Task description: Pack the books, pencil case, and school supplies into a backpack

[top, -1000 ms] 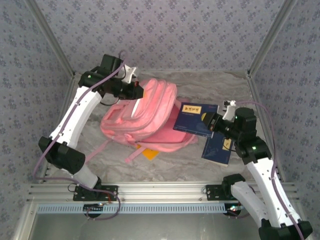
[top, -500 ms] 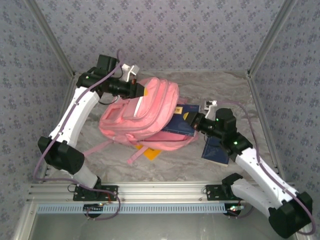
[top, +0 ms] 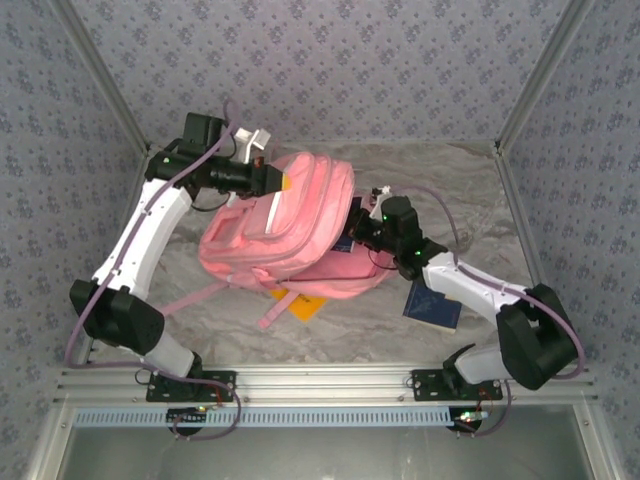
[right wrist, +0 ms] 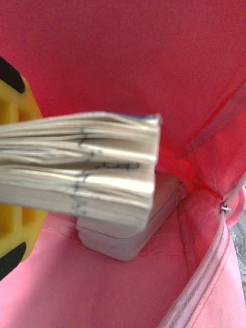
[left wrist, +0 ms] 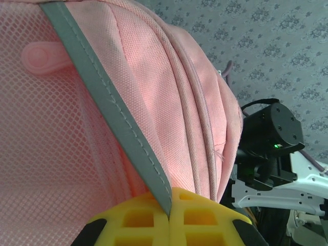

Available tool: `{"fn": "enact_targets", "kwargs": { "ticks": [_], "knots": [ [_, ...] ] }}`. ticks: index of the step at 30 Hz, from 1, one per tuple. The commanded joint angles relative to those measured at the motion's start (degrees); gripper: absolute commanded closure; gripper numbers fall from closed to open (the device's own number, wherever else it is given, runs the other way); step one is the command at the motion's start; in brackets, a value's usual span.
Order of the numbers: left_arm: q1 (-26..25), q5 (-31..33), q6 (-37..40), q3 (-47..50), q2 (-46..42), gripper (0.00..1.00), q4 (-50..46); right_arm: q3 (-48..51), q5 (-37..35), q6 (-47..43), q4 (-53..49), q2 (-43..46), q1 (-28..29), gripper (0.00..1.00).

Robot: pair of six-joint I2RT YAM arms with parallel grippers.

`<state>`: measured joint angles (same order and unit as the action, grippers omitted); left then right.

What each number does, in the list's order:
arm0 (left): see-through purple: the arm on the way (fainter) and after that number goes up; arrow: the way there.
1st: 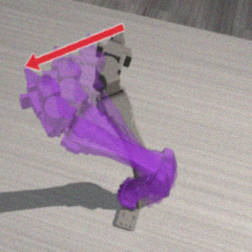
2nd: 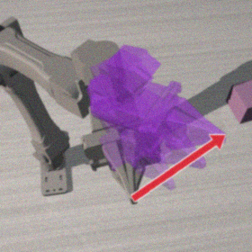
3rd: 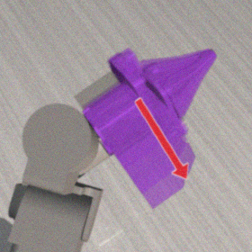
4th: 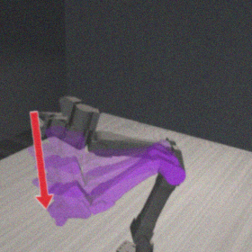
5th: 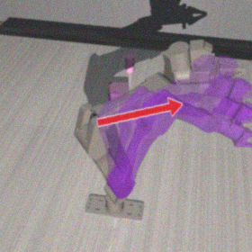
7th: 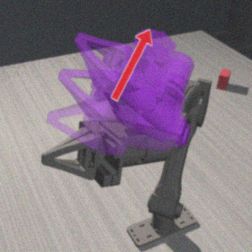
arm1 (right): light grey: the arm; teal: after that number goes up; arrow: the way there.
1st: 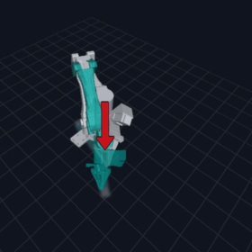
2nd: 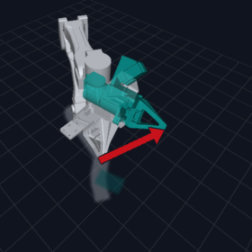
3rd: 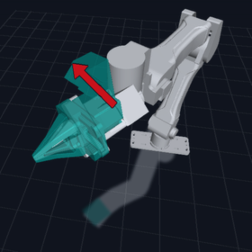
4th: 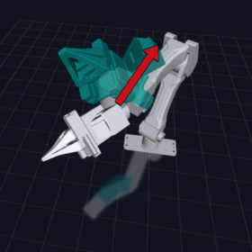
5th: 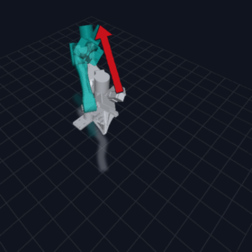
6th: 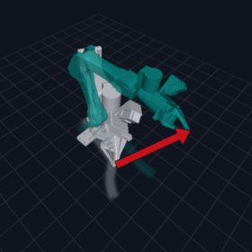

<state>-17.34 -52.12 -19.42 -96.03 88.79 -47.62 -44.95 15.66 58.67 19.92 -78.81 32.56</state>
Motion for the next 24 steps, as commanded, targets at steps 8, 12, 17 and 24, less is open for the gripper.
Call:
{"fn": "enact_targets", "kwargs": {
  "ticks": [8, 12, 17, 24],
  "knots": [
    [0.5, -8.9, -2.5, 0.5, -4.2, 1.00, 11.7, -13.4, -11.9, 2.0, -8.4, -4.4, 7.0, 1.00],
    [0.5, -9.1, -2.9, -0.5, -3.5, 1.00, 12.2, -19.1, -15.9, 6.0, -11.7, -11.6, 9.2, 1.00],
    [0.6, -8.2, -2.8, -1.4, -2.8, 1.00, 11.9, -27.7, -17.2, 7.9, -11.7, -21.4, 10.8, 0.89],
    [2.9, -7.1, -4.1, -3.1, -1.0, 1.00, 12.0, -35.9, -10.8, 7.0, -7.2, -30.7, 11.5, 0.39]
  ]
}}
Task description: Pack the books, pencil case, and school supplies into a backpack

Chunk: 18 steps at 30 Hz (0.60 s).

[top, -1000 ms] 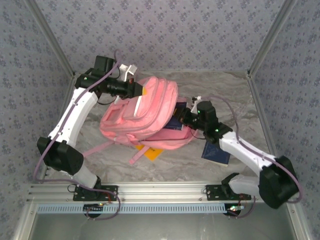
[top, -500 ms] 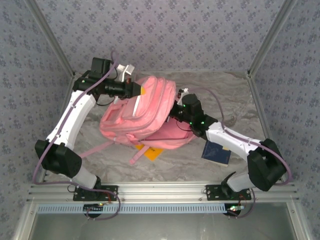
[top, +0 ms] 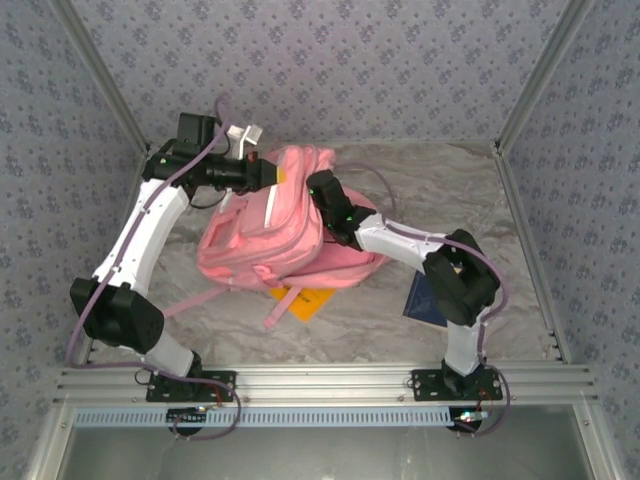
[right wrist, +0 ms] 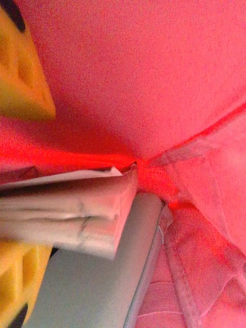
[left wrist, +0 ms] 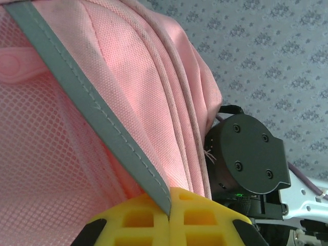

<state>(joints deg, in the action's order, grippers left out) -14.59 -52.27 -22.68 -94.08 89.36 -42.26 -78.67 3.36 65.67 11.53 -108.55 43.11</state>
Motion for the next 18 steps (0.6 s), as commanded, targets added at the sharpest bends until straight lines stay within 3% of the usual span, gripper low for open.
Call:
{"fn": "enact_targets", "kwargs": {
  "ticks": [1, 7, 13, 14, 18],
  "knots": [
    [0.9, -6.6, -1.5, -5.0, -1.5, 1.00, 7.2, -1.8, 0.8, -2.0, 0.3, 0.3, 1.0, 0.35],
    [4.0, -4.2, -3.9, -5.8, -1.6, 1.00, 8.5, 4.1, 0.9, -16.2, -2.1, 10.5, 0.6, 0.11],
    [7.9, 2.2, -4.9, -5.0, -1.3, 1.00, 7.1, 7.9, -2.5, -26.3, -12.4, 19.4, -0.5, 0.05],
    [8.3, 4.6, -4.0, -5.0, -1.5, 1.00, 6.0, 8.4, -3.9, -27.5, -14.3, 20.7, -0.6, 0.05],
    [10.3, 17.0, -6.4, 0.5, -4.5, 1.00, 9.2, 8.6, -21.9, -31.6, -25.8, 25.4, 0.3, 0.08]
  ]
}}
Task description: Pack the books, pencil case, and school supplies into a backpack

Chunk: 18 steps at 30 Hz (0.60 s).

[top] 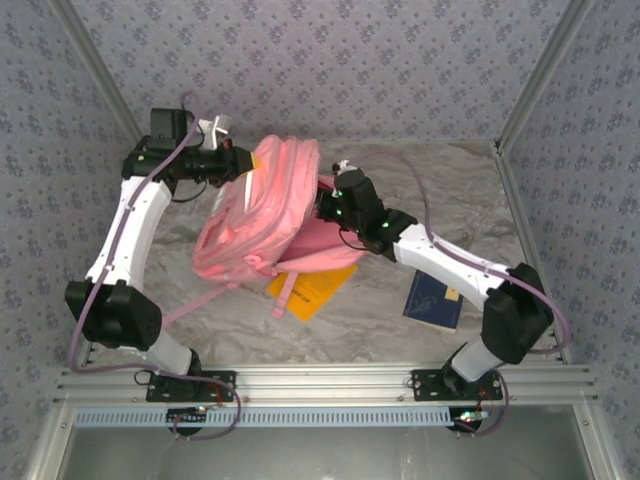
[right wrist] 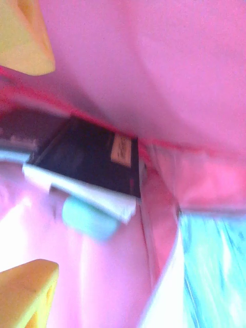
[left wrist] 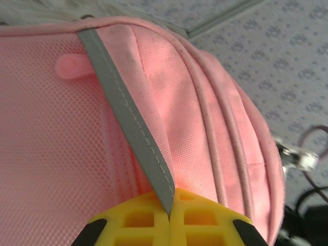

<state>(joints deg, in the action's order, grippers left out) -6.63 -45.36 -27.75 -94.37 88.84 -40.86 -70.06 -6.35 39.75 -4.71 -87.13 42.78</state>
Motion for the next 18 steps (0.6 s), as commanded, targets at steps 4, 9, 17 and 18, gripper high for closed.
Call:
{"fn": "enact_targets", "kwargs": {
  "ticks": [4, 9, 17, 18],
  "knots": [
    [2.5, 20.4, 0.3, 1.3, -4.0, 1.00, 5.7, 5.4, -19.6, -7.5, -16.0, 9.4, 0.0, 0.14],
    [2.7, 30.5, 1.1, 2.6, -3.3, 1.00, 5.7, 10.6, -11.4, -5.3, -20.8, 13.1, -4.6, 0.14],
    [2.9, 29.5, 0.0, 2.9, 0.7, 1.00, 7.3, 17.6, 8.2, 1.3, -15.1, 12.3, -7.3, 0.13],
    [2.4, 27.7, -0.4, 3.6, 1.6, 1.00, 7.4, 18.7, 10.3, 2.6, -13.8, 12.2, -7.4, 0.14]
  ]
}}
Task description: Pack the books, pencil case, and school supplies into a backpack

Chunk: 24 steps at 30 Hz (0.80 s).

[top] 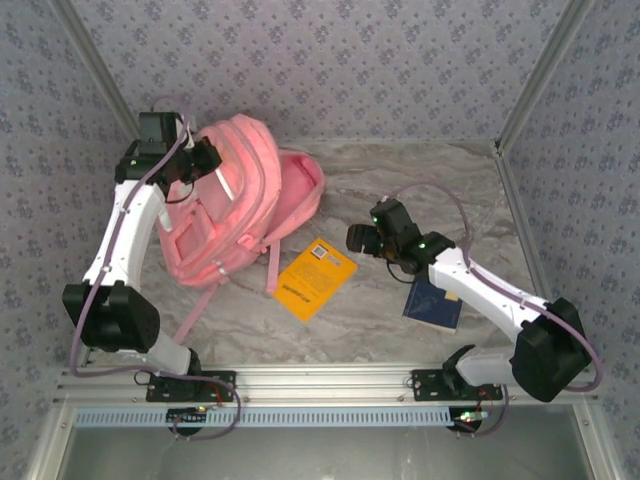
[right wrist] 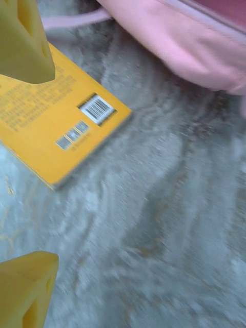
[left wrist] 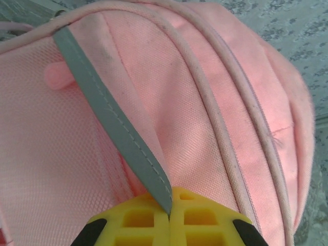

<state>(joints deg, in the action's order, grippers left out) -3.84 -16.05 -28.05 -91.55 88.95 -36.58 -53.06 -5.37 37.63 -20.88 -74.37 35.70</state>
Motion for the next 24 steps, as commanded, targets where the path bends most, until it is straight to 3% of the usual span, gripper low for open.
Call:
{"fn": "enact_targets", "kwargs": {
  "ticks": [1, 3, 7, 10, 19, 24],
  "knots": [
    [-1.2, -2.8, -0.4, 1.9, 2.1, 1.00, 3.4, 2.8, 11.2, 7.0, 3.5, -0.5, -0.5, 0.15],
    [-3.2, -3.9, -0.4, 4.9, 2.7, 1.00, 4.4, 4.7, 13.3, 11.1, 5.5, -0.6, -0.7, 0.16],
    [-6.6, -4.2, -2.5, 11.0, 2.1, 0.63, 6.1, 7.8, 15.9, 17.1, 9.6, -1.4, -0.9, 0.18],
    [-8.8, -1.8, -3.1, 15.3, -0.9, 0.49, 6.2, 9.4, 15.2, 19.4, 10.2, -1.6, -0.5, 0.19],
    [-22.3, 1.5, -3.2, 30.3, -5.0, 0.44, 9.7, 16.3, 15.7, 23.3, 17.7, -1.7, 0.4, 0.21],
    [-24.9, 1.1, -5.7, 34.9, -1.3, 0.41, 14.8, 16.2, 16.9, 23.1, 19.4, -4.0, 2.2, 0.22]
  ]
}}
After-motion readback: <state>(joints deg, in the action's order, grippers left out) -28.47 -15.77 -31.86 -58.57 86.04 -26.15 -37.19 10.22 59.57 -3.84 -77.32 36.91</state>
